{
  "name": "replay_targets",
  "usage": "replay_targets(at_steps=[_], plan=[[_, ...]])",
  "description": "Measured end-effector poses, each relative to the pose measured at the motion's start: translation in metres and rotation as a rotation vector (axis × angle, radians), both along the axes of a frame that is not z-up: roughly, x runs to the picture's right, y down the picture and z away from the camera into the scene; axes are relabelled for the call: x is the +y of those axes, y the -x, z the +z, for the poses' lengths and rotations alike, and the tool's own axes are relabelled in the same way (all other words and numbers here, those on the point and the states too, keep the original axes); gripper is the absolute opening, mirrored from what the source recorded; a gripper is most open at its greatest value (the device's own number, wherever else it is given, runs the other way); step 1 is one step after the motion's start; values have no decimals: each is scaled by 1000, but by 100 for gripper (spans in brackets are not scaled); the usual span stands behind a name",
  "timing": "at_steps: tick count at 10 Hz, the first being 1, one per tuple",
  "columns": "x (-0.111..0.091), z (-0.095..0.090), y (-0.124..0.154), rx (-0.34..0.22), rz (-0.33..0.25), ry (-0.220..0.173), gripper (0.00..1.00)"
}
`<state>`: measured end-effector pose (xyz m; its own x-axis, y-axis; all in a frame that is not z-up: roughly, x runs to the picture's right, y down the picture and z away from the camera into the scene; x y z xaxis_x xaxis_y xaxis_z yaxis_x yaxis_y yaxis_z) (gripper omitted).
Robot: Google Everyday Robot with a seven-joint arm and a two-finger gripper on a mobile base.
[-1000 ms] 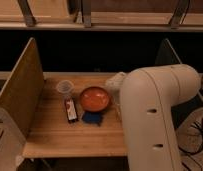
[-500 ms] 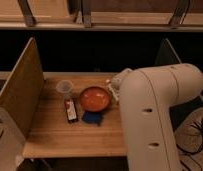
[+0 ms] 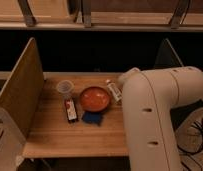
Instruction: Drag the pepper across the table
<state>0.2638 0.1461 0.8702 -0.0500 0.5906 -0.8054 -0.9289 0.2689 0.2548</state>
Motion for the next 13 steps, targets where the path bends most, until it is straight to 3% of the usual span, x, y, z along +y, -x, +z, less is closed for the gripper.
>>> replay_targets(at_steps=[4,11,13], plan=[[-5,-5,-15,27,24,-20,9],[-6,-5,-14,25,23,-20,76],[-6,-5,-14,26,23,-20,80]])
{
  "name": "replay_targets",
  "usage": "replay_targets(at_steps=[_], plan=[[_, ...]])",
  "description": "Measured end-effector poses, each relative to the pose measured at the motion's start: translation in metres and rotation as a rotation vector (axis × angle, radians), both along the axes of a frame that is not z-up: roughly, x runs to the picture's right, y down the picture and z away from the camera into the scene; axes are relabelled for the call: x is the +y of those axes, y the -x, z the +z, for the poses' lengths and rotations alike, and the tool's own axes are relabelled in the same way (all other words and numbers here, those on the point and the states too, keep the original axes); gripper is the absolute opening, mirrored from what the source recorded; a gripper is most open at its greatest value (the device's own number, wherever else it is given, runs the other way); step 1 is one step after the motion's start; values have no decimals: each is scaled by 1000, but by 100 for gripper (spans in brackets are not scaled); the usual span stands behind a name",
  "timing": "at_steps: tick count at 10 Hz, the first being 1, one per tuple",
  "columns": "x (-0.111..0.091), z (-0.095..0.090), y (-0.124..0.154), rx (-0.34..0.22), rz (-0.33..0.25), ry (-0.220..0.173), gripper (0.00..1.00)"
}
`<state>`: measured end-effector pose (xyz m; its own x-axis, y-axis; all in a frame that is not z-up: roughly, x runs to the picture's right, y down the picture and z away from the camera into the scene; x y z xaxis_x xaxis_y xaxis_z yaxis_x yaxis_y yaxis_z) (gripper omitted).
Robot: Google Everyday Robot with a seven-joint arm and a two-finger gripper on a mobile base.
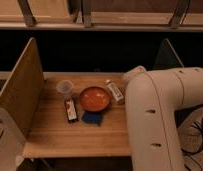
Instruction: Drag the pepper across the table
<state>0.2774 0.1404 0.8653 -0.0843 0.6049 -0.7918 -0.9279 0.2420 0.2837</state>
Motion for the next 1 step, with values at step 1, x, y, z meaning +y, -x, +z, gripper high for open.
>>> replay_targets(at_steps=[1], plan=[[0,0,0,0,0,0,80]])
